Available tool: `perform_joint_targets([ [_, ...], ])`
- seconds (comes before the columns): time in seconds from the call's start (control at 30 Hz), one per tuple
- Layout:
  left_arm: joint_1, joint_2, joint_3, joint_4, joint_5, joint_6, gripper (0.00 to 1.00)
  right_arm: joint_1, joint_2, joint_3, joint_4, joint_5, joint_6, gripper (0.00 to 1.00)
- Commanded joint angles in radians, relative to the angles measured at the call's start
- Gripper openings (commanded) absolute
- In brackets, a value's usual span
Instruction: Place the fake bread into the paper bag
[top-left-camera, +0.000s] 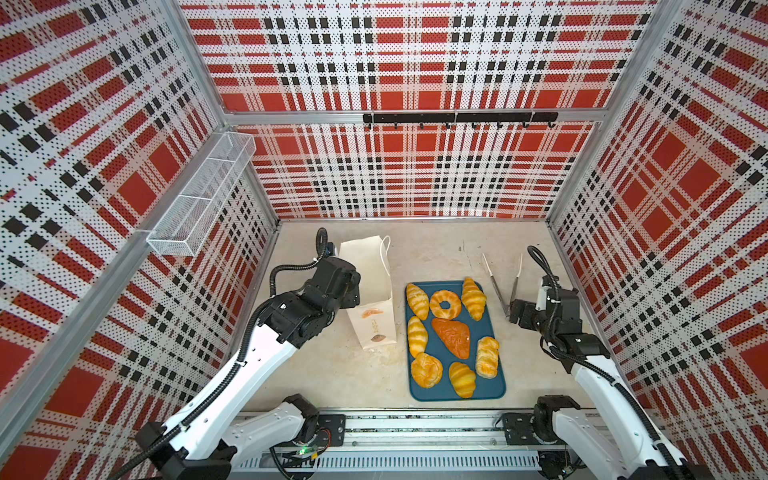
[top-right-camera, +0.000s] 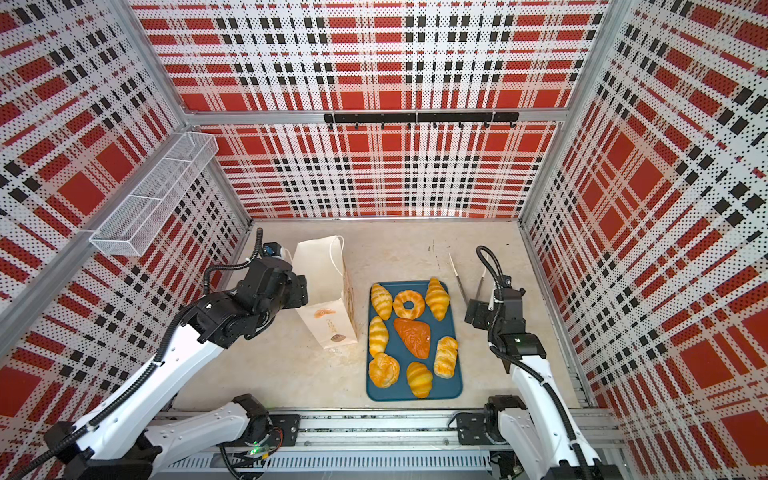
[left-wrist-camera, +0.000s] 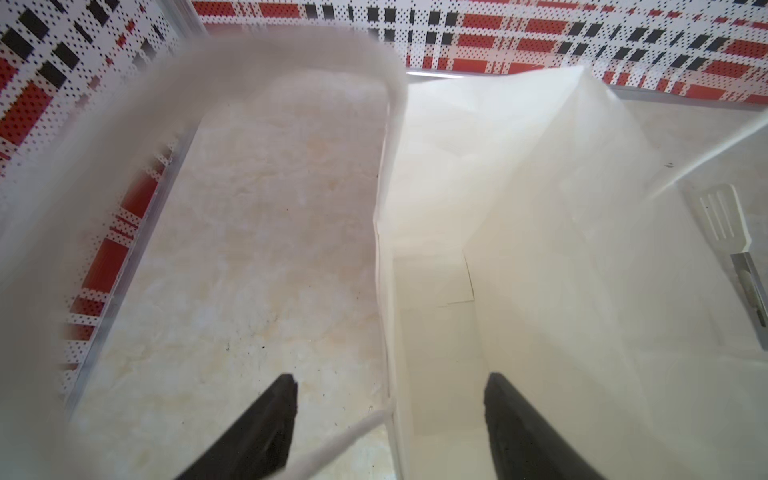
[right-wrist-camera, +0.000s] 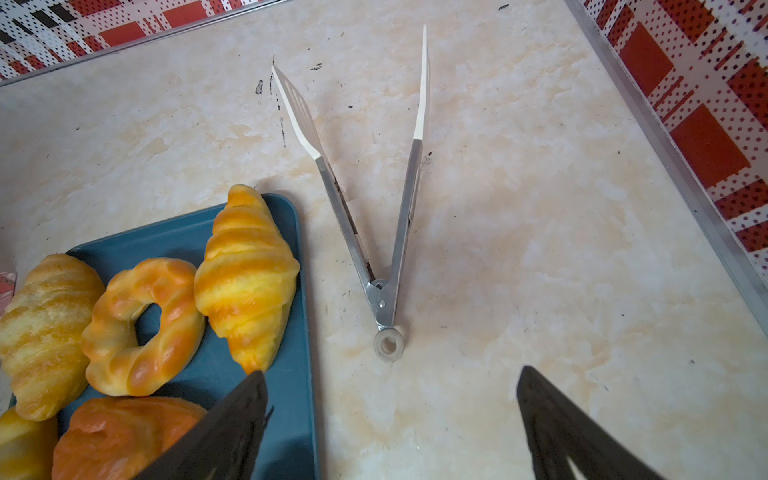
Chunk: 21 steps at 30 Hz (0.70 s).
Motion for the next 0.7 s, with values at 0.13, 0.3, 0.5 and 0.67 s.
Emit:
perform_joint_targets([
  [0.13,0.041,0.016,-0.012,0.046,0.058,-0.003,0.53,0.003,0.006,0.032,0.017,0.015,-0.019,0.95],
  [0.3,0.065,0.029,-0.017,0.063,0.09,0.008,0.39,0.003,0.011,0.034,0.016,0.024,-0.02,0.95],
  [0.5,0.105,0.034,-0.018,0.084,0.118,0.025,0.24,0.003,0.019,0.035,0.014,0.032,-0.02,0.95],
  [0.67,0.153,0.039,-0.041,0.135,0.184,0.029,0.07,0.001,0.023,0.034,0.014,0.035,-0.02,0.95],
])
